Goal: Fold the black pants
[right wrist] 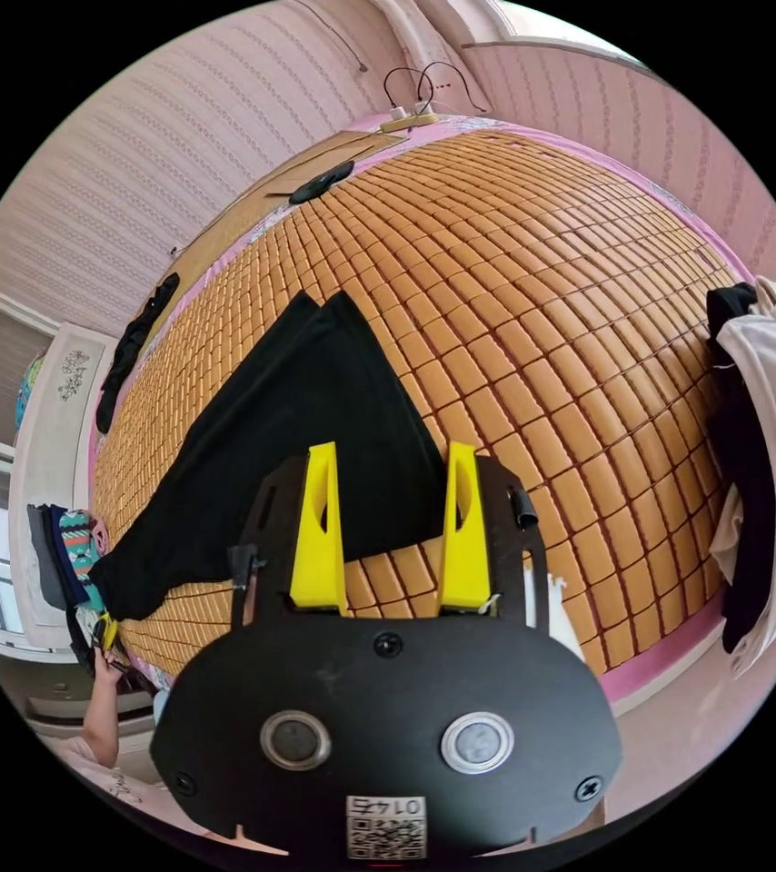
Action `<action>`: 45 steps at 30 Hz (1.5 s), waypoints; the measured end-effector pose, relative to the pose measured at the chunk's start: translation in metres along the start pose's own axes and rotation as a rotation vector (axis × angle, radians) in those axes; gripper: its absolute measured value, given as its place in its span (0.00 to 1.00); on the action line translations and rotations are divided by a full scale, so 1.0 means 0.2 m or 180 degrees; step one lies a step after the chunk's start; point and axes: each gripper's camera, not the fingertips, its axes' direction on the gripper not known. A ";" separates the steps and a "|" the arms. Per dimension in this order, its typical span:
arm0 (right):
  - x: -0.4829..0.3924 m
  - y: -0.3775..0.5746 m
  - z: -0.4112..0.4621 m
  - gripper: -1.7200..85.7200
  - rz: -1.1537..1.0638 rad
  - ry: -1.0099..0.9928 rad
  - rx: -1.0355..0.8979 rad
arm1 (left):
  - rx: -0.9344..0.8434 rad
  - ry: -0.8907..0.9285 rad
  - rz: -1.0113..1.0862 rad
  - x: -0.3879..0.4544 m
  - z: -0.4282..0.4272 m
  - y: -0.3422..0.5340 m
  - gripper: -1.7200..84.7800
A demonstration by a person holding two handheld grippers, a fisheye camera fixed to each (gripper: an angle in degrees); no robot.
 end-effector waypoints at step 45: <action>0.15 0.41 -0.56 0.14 -0.0834 0.0373 0.0060 | -0.0746 0.0614 0.4071 2.04 0.96 1.19 0.10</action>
